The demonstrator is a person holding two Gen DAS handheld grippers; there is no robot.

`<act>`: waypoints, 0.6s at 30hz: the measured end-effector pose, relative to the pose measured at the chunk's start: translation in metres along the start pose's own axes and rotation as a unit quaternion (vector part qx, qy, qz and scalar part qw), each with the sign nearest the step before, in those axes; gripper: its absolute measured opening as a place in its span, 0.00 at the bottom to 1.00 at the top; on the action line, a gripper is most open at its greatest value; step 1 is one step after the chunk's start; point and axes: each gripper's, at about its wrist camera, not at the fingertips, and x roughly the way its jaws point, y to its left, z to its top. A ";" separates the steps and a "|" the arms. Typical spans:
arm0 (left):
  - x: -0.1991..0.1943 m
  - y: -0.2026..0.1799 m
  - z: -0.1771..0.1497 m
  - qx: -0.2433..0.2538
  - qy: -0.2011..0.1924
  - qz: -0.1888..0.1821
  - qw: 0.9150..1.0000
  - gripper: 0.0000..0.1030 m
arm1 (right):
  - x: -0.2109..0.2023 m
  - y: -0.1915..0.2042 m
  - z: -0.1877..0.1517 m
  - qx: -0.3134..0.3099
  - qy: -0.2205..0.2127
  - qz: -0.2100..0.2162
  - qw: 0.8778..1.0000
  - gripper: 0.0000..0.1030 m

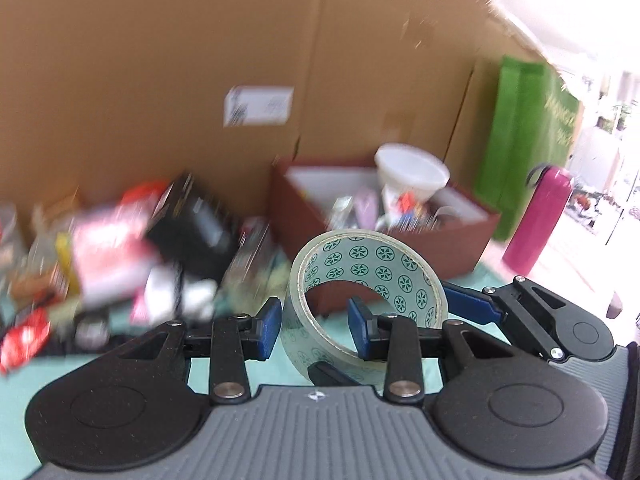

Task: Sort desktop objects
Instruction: 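Carry the tape roll with the right gripper and lower it into the maroon box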

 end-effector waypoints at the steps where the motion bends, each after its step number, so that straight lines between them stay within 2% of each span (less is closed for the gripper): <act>1: 0.002 -0.004 0.008 0.007 -0.010 -0.001 1.000 0.37 | -0.001 -0.005 0.006 -0.003 -0.010 -0.008 1.000 0.81; 5: 0.013 -0.018 0.038 0.030 -0.037 -0.004 0.999 0.37 | 0.000 -0.026 0.028 -0.017 -0.046 -0.035 0.998 0.81; 10: 0.044 -0.024 0.070 0.045 -0.046 -0.015 0.998 0.37 | 0.018 -0.054 0.048 -0.022 -0.068 -0.063 0.995 0.82; 18: 0.115 -0.020 0.101 0.042 -0.016 -0.028 0.999 0.37 | 0.070 -0.109 0.061 -0.008 -0.045 -0.078 0.996 0.82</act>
